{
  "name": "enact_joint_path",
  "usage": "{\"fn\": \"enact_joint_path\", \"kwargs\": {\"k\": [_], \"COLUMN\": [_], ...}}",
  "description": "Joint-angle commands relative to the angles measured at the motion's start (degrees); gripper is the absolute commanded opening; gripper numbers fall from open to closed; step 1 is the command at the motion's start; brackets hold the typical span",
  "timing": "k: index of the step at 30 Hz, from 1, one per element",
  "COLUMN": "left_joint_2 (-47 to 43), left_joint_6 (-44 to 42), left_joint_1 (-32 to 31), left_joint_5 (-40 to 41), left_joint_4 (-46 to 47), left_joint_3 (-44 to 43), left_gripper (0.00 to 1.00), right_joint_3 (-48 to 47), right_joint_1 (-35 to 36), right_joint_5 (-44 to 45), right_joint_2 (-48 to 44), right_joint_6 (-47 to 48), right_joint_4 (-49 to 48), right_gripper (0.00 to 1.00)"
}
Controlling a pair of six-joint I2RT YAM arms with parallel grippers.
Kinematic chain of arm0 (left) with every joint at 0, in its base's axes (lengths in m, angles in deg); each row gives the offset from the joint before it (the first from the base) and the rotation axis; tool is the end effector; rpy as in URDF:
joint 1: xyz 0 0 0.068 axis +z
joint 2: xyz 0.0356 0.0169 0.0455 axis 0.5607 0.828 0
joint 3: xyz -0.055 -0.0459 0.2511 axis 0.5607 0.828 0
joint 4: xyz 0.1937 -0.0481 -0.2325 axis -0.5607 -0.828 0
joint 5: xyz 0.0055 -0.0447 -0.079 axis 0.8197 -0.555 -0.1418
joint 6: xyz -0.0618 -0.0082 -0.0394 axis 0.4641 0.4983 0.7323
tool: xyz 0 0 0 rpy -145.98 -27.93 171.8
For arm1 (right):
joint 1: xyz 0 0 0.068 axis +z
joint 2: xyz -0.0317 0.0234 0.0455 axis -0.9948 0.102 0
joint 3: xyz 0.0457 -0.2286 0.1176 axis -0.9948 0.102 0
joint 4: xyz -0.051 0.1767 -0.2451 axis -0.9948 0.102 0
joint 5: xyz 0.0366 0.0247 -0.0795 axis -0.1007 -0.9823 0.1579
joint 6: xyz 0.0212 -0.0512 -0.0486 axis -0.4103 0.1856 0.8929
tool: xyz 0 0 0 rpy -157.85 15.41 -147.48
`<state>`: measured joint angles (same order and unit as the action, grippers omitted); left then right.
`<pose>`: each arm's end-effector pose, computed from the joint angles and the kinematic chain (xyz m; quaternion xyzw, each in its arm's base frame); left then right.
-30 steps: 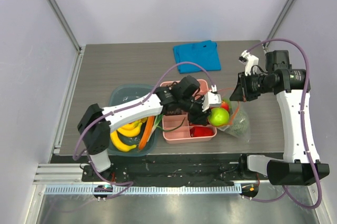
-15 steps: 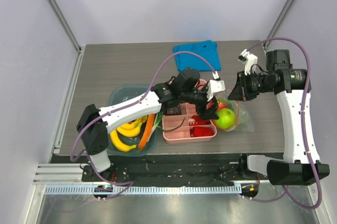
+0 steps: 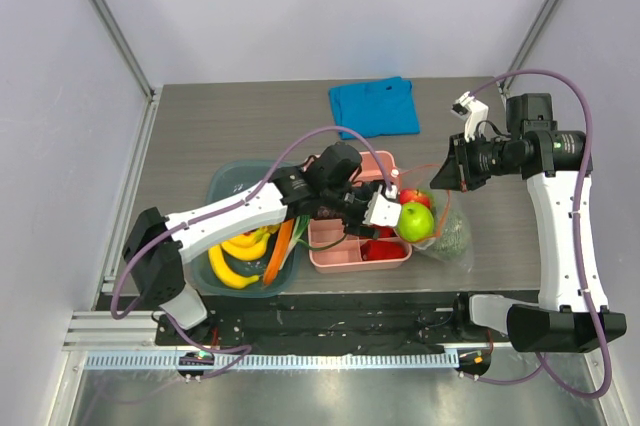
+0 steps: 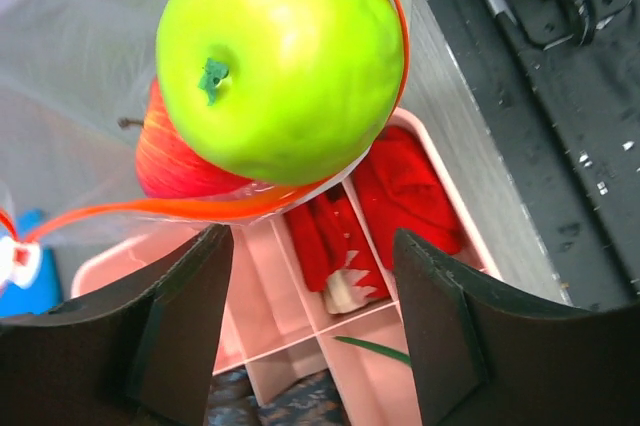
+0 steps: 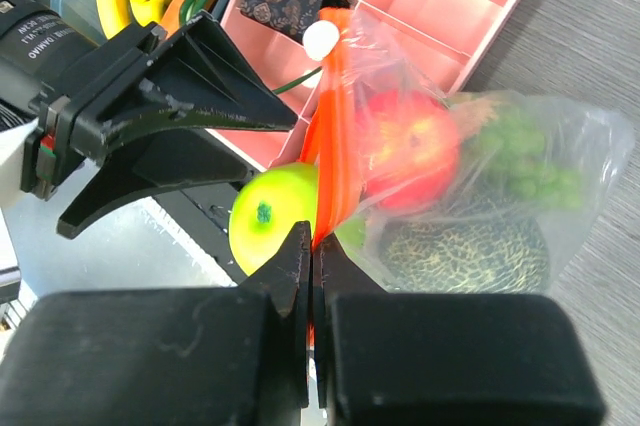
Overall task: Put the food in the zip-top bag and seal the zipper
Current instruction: Adjust the zipper food storage bag at the center of the board.
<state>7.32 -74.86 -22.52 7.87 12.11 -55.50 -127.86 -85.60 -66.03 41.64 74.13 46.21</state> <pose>0.2070 -0.3775 0.2730 0.7410 0.4517 -0.3123 0.3864 0.2505 0.0339 0.3999 -0.2175 0.8819 0.2900 0.3015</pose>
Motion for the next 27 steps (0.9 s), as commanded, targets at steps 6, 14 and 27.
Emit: {"fn": "enact_joint_path", "kwargs": {"k": [6,14,27], "left_joint_2": [2.1,5.5,6.4], "left_joint_6": [-7.9,-14.8,-12.1], "left_joint_1": [-2.1,-2.4,-3.6], "left_joint_5": [-1.7,2.1,-0.4], "left_joint_4": [1.7,-0.4,-2.7], "left_joint_3": [-5.3,-7.8,-11.4], "left_gripper": [0.67,0.68,0.73], "right_joint_3": [-2.7,-2.7,-2.2], "right_joint_1": [0.3,0.3,0.3], "right_joint_5": [-5.0,-6.2,-7.2], "right_joint_2": [-0.4,0.0,0.0], "right_joint_6": [1.2,2.0,2.2], "right_joint_4": [4.7,5.3,5.2], "right_gripper": [0.01,0.01,0.01]}}
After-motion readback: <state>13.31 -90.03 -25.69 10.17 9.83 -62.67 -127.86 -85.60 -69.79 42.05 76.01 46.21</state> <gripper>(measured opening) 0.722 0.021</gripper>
